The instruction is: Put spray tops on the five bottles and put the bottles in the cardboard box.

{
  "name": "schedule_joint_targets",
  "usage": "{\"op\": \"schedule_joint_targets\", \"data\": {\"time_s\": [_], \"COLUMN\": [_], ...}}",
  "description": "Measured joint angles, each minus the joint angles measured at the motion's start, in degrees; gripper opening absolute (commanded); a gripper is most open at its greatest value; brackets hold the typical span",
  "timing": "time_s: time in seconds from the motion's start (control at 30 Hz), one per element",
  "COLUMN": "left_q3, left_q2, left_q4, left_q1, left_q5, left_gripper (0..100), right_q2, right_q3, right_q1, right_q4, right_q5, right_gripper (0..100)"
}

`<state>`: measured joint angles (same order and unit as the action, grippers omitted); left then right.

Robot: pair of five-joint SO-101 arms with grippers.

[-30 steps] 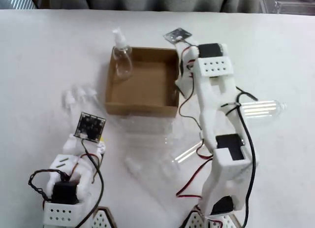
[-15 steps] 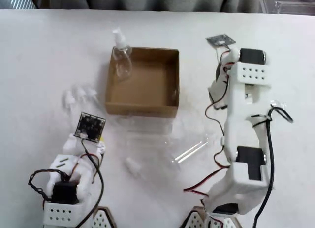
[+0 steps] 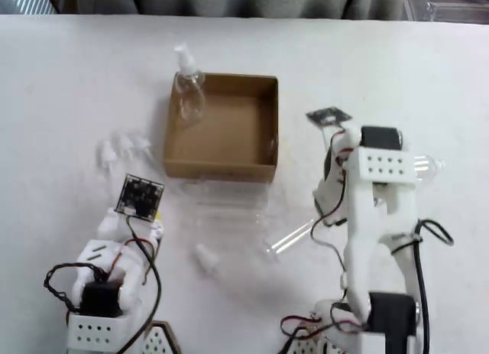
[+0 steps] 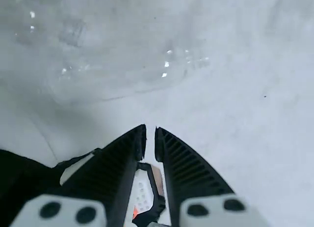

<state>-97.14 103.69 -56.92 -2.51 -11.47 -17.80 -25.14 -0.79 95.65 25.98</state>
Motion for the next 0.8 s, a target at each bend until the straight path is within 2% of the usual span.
{"op": "schedule_joint_targets", "data": {"time_s": [0.27, 0.4, 0.6, 0.7, 0.8], "left_q3": [0.0, 0.0, 0.0, 0.0, 0.0], "left_q2": [0.0, 0.0, 0.0, 0.0, 0.0], "left_q4": [0.0, 0.0, 0.0, 0.0, 0.0], "left_q1": [0.0, 0.0, 0.0, 0.0, 0.0], "left_q5": [0.0, 0.0, 0.0, 0.0, 0.0], "left_gripper": [3, 3, 3, 3, 3], "right_q2": [-21.7, -30.9, -33.1, -33.1, -33.1], "right_q3": [-11.0, -12.0, -16.9, -19.3, -22.9], "right_q1": [-12.3, -22.9, -39.7, -44.0, -47.8], "right_q4": [0.1, 0.2, -5.2, -10.2, -16.4], "right_q5": [0.0, 0.0, 0.0, -0.4, -4.3], "right_gripper": [1.6, 1.6, 1.6, 1.6, 1.7]}}
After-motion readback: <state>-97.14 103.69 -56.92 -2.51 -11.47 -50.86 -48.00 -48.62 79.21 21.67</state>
